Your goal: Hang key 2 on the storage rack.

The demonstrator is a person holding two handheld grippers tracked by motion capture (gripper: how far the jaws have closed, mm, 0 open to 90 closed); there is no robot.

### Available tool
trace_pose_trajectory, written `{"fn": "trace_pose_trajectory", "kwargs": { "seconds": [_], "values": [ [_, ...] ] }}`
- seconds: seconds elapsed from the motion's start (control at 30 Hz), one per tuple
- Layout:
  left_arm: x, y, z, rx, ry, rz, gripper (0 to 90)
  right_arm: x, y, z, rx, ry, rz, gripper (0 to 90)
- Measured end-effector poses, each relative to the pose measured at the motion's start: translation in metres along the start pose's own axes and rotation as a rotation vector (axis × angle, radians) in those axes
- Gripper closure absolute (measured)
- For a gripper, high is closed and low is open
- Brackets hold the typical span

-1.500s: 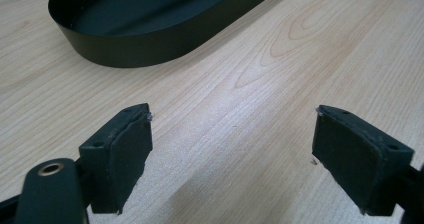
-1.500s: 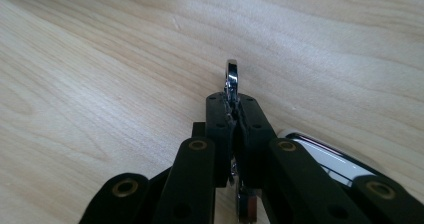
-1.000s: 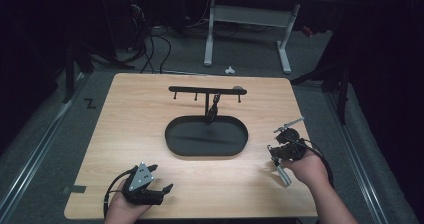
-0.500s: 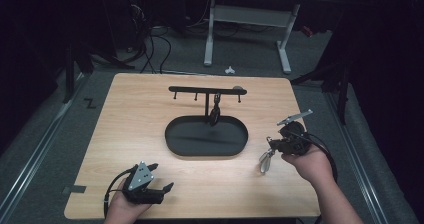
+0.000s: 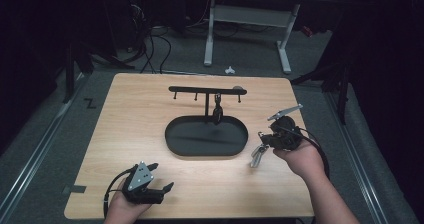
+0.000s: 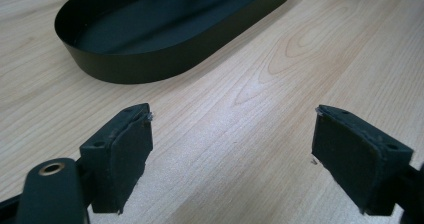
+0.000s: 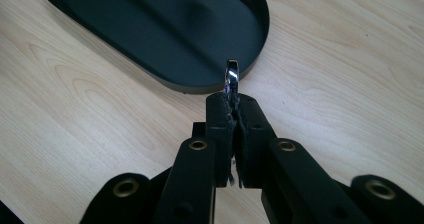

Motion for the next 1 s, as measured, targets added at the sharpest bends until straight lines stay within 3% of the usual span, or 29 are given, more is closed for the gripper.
{"fn": "trace_pose_trajectory", "kwargs": {
  "seconds": [0.53,0.7,1.0],
  "values": [
    [0.0,0.015,0.008,-0.007,0.009,-0.036,17.0,-0.018,-0.005,-0.04,0.048,0.05,-0.031,86.6],
    [-0.005,0.023,0.013,0.003,0.033,-0.056,17.0,-0.016,-0.007,-0.056,0.06,0.046,-0.029,86.6],
    [-0.007,0.026,0.015,0.005,0.042,-0.067,17.0,-0.014,-0.007,-0.079,0.074,0.052,-0.025,86.7]
  ]
}}
Point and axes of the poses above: each handheld gripper's, and its own axes: y roughly backward along the jaws, z roughly out of its underside, x roughly to its right, the point moved 9 cm from there along -y, roughly forward along the jaws, and after that the axes turned 7 degrees about z, right-handed, at the moved point
